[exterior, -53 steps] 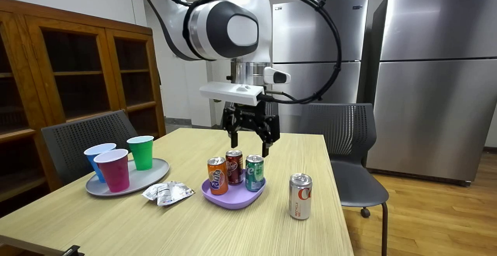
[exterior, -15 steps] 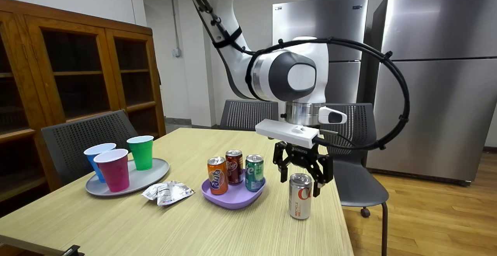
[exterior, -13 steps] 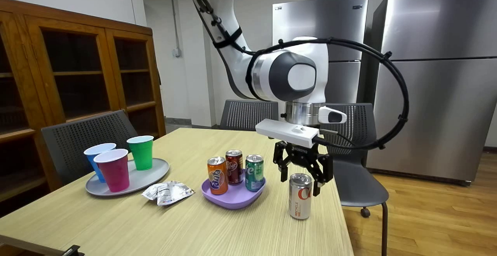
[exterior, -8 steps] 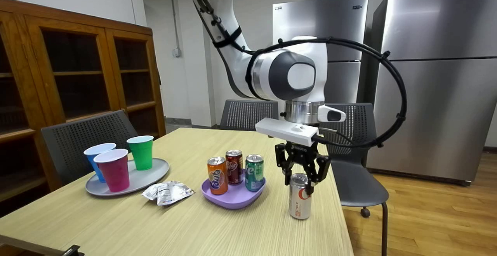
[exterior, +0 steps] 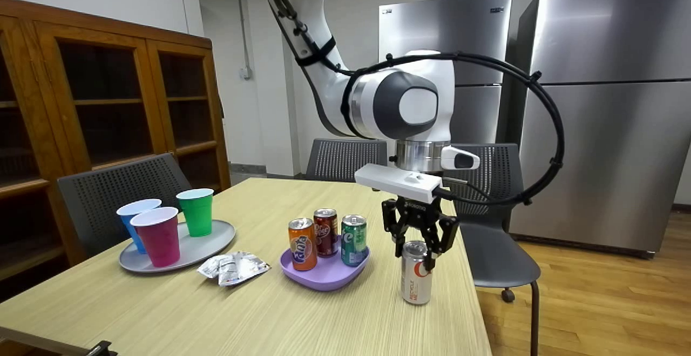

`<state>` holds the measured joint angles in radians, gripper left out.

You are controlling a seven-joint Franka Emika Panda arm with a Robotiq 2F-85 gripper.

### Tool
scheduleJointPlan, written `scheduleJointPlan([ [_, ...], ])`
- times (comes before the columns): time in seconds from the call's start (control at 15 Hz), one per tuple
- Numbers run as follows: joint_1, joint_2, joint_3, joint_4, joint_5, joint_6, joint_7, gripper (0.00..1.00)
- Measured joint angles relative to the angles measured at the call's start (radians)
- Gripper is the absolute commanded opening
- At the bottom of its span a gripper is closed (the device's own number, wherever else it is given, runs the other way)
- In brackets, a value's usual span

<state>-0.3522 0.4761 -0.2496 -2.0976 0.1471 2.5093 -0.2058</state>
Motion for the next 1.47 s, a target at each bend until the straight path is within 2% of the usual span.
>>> scheduleJointPlan([
  [0.33, -0.001, -0.039, 0.015, -0.044, 0.0, 0.0, -0.009, 0.38],
  [0.8, 0.012, -0.202, 0.043, -0.186, 0.0, 0.011, -0.03, 0.38],
  [1.13, 0.053, -0.29, 0.062, -0.261, 0.0, 0.011, -0.032, 0.38],
  [1.47, 0.101, -0.305, 0.083, -0.281, 0.0, 0.011, -0.032, 0.38],
])
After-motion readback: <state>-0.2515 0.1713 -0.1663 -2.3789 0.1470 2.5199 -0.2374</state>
